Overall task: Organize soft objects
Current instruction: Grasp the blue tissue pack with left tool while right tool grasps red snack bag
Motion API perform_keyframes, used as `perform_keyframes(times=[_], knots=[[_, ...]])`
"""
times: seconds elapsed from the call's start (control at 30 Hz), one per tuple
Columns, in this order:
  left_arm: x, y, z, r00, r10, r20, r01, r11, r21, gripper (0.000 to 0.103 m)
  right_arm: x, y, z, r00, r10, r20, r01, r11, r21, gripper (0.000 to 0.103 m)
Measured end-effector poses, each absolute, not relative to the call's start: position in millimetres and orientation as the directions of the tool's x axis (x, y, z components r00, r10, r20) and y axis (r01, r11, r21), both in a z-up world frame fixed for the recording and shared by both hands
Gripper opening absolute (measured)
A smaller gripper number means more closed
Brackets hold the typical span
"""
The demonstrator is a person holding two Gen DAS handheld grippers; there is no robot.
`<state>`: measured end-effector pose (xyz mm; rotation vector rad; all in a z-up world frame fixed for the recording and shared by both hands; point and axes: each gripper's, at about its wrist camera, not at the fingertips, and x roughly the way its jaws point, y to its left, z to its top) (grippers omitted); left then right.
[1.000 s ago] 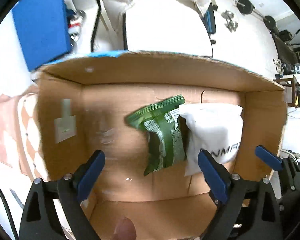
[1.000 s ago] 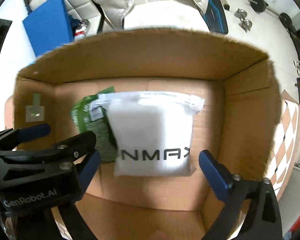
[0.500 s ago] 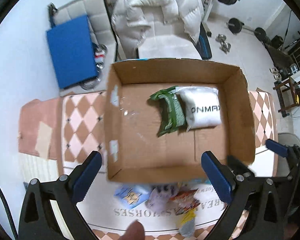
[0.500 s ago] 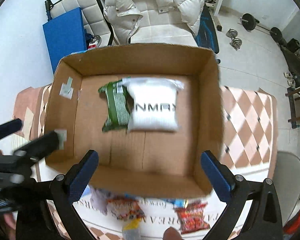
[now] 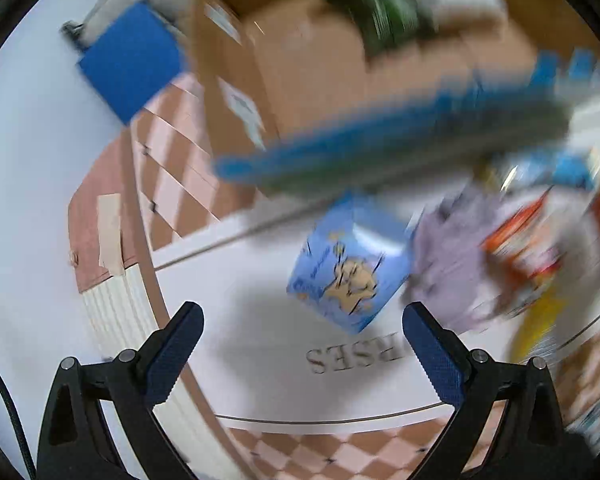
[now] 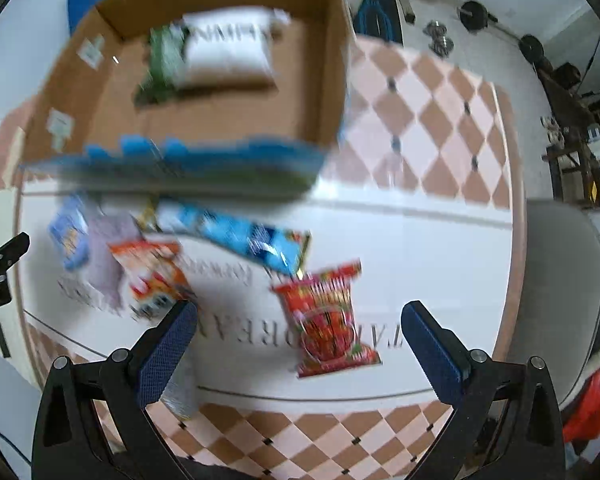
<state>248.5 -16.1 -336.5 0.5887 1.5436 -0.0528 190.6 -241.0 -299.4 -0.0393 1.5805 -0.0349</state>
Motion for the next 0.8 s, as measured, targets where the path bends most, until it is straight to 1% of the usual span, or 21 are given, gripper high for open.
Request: perform_keyframes(times=[0.07,0.17,0.27,0.37,0.43,0.47,0.5,0.57,0.6,0.7,0.73,0.77,0.8], knots=[[241,-22,-366,0.047,0.397,-0.917,0.478,0.797,0.369,0.102,185,-244,-318,-0.046,-0.065,-0.997,-0.007,0.998,-0.065,0.103],[234,-29,-389,0.052,0.442,-0.896,0.555,0.733,0.393,0.102,181,-244,-336,-0.079,-0.094,-0.992,-0.023,0.995,-0.092,0.103],[235,-34,-401,0.059,0.453,-0.889,0.591,0.702,0.397,0.102,178,-245,-350,-0.099,-0.117,-0.988,-0.05,0.992,-0.113,0.103],[242,-35,-407,0.058,0.444,-0.894,0.582,0.713,0.391,0.102,177,-250,-362,-0.121,-0.132,-0.984,-0.069,0.99,-0.124,0.103],[247,-34,-400,0.059,0.418,-0.907,0.545,0.747,0.38,0.101,177,-255,-370,-0.132,-0.146,-0.98,-0.075,0.988,-0.137,0.103],[248,-32,-398,0.032,0.387,-0.922,0.517,0.783,0.347,0.092,177,-257,-375,-0.136,-0.153,-0.979,-0.078,0.987,-0.143,0.103],[248,-29,-396,0.008,0.36,-0.933,0.49,0.812,0.318,0.08,177,-260,-380,-0.14,-0.157,-0.978,-0.077,0.986,-0.147,0.103],[244,-19,-395,-0.061,0.3,-0.952,0.418,0.874,0.248,0.075,176,-267,-390,-0.147,-0.144,-0.979,-0.066,0.989,-0.135,0.103],[240,-14,-397,-0.092,0.273,-0.957,0.382,0.898,0.219,0.07,176,-270,-394,-0.155,-0.135,-0.979,-0.058,0.99,-0.127,0.103],[222,3,-401,-0.175,0.187,-0.967,0.244,0.959,0.142,0.069,170,-281,-407,-0.184,-0.099,-0.978,-0.015,0.995,-0.098,0.103],[216,9,-402,-0.2,0.151,-0.968,0.193,0.975,0.112,0.068,166,-284,-411,-0.194,-0.088,-0.977,-0.002,0.996,-0.089,0.101],[208,16,-404,-0.226,0.109,-0.968,0.134,0.988,0.08,0.067,162,-288,-413,-0.202,-0.07,-0.977,0.017,0.997,-0.075,0.093],[201,21,-406,-0.247,0.073,-0.966,0.086,0.995,0.053,0.067,157,-290,-415,-0.209,-0.052,-0.976,0.033,0.998,-0.06,0.088]])
